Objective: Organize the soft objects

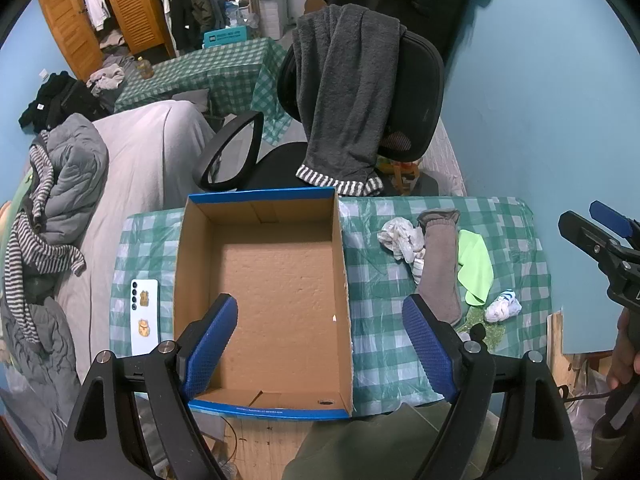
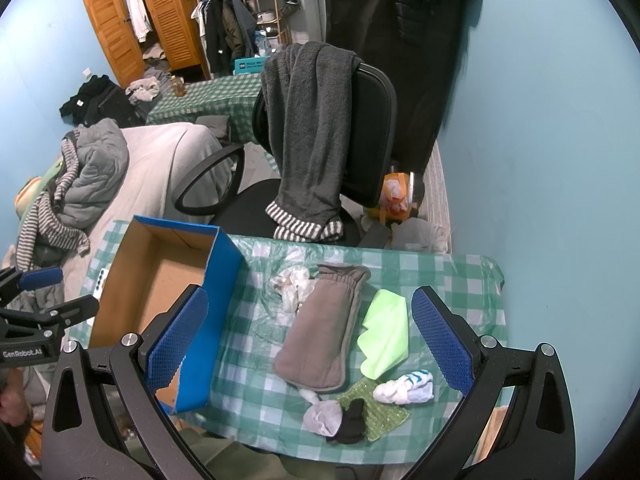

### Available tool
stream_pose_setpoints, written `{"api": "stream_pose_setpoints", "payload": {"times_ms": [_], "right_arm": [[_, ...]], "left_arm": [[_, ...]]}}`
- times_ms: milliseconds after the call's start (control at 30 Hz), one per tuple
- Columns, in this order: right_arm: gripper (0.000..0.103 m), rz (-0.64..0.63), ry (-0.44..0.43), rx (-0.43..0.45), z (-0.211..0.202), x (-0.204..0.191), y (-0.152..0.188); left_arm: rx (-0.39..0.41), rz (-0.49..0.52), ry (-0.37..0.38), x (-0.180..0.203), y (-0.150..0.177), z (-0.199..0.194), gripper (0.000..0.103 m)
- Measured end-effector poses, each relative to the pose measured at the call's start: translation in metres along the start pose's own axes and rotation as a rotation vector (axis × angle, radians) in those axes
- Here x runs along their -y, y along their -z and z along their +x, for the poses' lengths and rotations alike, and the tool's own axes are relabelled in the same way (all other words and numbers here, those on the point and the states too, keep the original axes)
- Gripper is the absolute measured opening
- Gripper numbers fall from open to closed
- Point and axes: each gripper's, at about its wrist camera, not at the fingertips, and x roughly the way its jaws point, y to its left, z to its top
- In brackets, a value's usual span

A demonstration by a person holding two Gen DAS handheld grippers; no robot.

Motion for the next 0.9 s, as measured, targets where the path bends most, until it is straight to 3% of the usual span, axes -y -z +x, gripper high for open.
{"api": "stream_pose_setpoints", "payload": {"times_ms": [600, 900], "right_arm": [[0.101, 0.006, 0.008, -0.006, -0.001, 0.007, 0.011], [0.101, 0.042, 0.04, -0.031, 0.001, 0.036, 0.022]], "left_arm": [[-0.005, 0.016, 0.003, 0.006, 0.007, 0.002, 0.086], [-0.036, 0.071, 0.008, 0.026, 0.004, 0.016, 0.086]]}}
